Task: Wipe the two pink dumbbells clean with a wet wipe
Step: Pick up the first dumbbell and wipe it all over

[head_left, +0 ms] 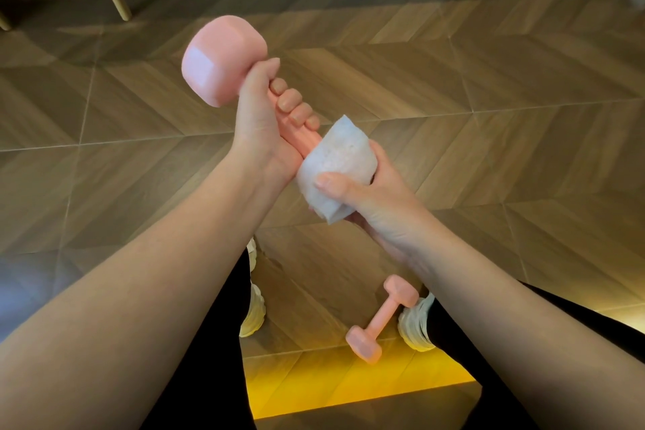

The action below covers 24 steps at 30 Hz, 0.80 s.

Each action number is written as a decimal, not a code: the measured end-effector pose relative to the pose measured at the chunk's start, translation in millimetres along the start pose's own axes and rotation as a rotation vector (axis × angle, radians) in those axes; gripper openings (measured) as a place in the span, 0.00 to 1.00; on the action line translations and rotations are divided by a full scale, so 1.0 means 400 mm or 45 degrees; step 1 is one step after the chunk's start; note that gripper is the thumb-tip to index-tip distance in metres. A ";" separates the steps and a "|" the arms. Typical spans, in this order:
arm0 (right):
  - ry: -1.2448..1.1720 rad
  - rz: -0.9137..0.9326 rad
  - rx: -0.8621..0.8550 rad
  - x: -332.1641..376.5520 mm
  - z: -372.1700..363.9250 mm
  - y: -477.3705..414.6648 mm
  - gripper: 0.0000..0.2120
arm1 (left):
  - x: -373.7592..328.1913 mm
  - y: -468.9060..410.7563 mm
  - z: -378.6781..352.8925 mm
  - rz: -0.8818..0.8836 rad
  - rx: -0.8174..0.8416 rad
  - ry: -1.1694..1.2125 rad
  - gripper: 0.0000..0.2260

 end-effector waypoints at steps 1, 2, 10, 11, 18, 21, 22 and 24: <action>-0.006 -0.006 0.006 -0.001 0.000 -0.001 0.36 | -0.002 0.000 0.001 -0.002 -0.002 0.003 0.19; -0.025 -0.017 0.013 -0.001 0.000 -0.002 0.35 | -0.003 -0.001 0.002 -0.005 -0.001 0.002 0.19; -0.360 -0.037 0.093 0.007 -0.014 0.000 0.23 | -0.012 -0.003 0.002 -0.010 -0.004 0.016 0.19; -0.378 -0.035 0.102 0.007 -0.016 0.001 0.21 | -0.014 -0.003 0.003 -0.010 -0.004 0.021 0.19; -0.311 0.013 0.177 0.018 -0.022 0.010 0.25 | -0.024 -0.003 0.008 -0.015 -0.016 0.063 0.18; -0.230 0.050 0.187 0.021 -0.019 0.013 0.33 | -0.026 -0.006 0.016 -0.009 -0.027 0.093 0.18; -0.186 0.054 0.174 0.020 -0.018 0.013 0.34 | -0.026 -0.006 0.018 -0.004 -0.030 0.102 0.18; -0.045 0.074 0.121 0.015 -0.011 0.012 0.36 | -0.024 -0.005 0.020 0.009 -0.033 0.115 0.18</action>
Point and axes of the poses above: each hand's wrist, its own y-axis away from the middle knuckle, its own z-axis out of the back of the hand, x = y × z, the point moved 5 cm from there along -y, towards the middle knuckle, and after that the axes turned 10 degrees about -y, right-handed, at the moved point
